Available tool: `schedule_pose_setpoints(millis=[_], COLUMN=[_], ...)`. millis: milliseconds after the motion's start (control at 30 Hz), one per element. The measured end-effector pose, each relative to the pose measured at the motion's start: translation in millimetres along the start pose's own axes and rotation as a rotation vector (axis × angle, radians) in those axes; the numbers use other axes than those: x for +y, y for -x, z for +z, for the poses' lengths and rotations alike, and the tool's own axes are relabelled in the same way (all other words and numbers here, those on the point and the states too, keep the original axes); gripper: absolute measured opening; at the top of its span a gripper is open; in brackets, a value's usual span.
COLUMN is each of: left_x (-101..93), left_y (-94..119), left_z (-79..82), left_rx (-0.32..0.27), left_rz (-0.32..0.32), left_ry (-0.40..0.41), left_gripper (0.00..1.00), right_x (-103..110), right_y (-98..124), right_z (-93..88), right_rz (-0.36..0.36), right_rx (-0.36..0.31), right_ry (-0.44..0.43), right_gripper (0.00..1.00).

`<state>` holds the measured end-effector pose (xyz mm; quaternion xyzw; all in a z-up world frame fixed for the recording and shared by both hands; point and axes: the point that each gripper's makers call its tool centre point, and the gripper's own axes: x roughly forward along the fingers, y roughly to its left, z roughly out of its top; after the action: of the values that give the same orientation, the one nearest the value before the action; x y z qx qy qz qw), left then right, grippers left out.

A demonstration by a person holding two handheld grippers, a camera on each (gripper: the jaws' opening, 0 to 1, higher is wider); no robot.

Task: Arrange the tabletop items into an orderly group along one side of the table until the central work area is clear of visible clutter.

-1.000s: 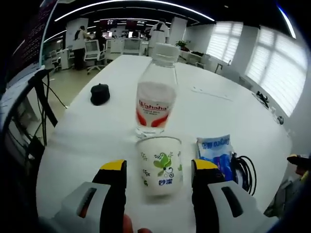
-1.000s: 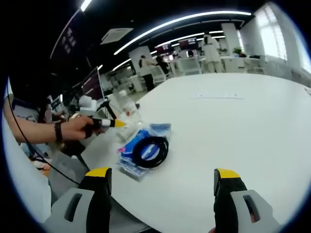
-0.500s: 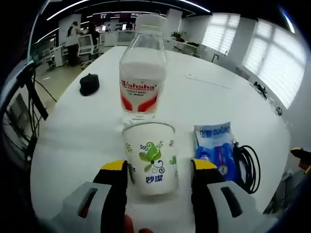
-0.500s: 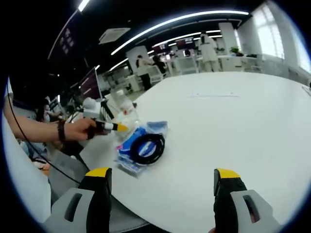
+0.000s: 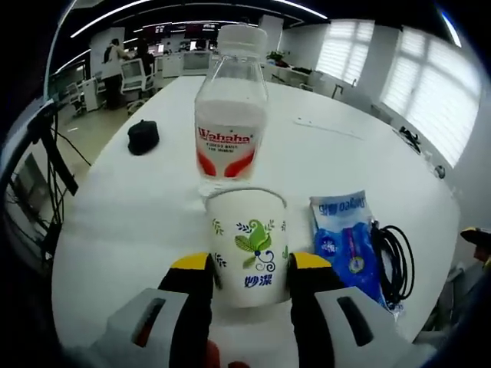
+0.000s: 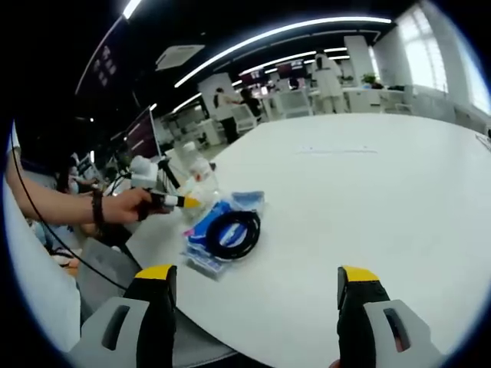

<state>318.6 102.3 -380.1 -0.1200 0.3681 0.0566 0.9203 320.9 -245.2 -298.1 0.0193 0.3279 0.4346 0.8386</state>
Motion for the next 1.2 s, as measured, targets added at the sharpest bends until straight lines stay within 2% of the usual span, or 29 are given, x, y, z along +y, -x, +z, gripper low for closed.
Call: schedule_pose_setpoints(millis=[300, 433, 600, 667, 800, 833, 1000, 1033, 1133, 1200], left_x=[5.7, 9.2, 11.8, 11.0, 12.5, 2.8, -3.2, -9.6, -6.3, -10.1], left_y=[13.9, 19.9, 34.2, 48.9, 62.3, 74.5, 89.8, 96.5, 92.5, 99.4], left_z=[6.6, 3.3, 0.4, -4.2, 1.6, 4.7, 12.1, 16.8, 16.7, 17.6], left_rx=[-0.034, -0.049, -0.067, -0.081, -0.103, -0.108, -0.162, -0.166, -0.175, -0.183], left_rz=[-0.008, -0.018, -0.048, -0.057, -0.084, -0.087, -0.112, -0.116, -0.125, -0.132], left_ry=[-0.009, -0.003, -0.006, -0.016, -0.053, -0.079, -0.109, -0.113, -0.131, -0.148], left_gripper=[0.38, 0.38, 0.38, 0.38, 0.38, 0.38, 0.38, 0.38, 0.38, 0.38], right_x=[6.8, 12.9, 18.3, 21.1, 28.8, 30.3, 40.2, 42.0, 52.9, 56.1], right_y=[-4.4, -7.2, -14.4, -18.2, -24.6, -26.1, -36.1, -38.0, -42.9, -47.0], right_z=[3.6, 4.8, 7.8, 9.8, 14.1, 15.0, 20.6, 21.3, 24.3, 27.1], right_rz=[0.018, 0.029, 0.055, 0.066, 0.094, 0.100, 0.136, 0.144, 0.172, 0.187], right_rx=[-0.002, -0.004, 0.000, 0.001, -0.006, -0.008, -0.003, 0.001, 0.006, 0.008], right_ry=[0.009, 0.014, 0.028, 0.034, 0.035, 0.034, 0.048, 0.053, 0.075, 0.087], right_gripper=[0.88, 0.88, 0.88, 0.87, 0.87, 0.87, 0.87, 0.87, 0.87, 0.87])
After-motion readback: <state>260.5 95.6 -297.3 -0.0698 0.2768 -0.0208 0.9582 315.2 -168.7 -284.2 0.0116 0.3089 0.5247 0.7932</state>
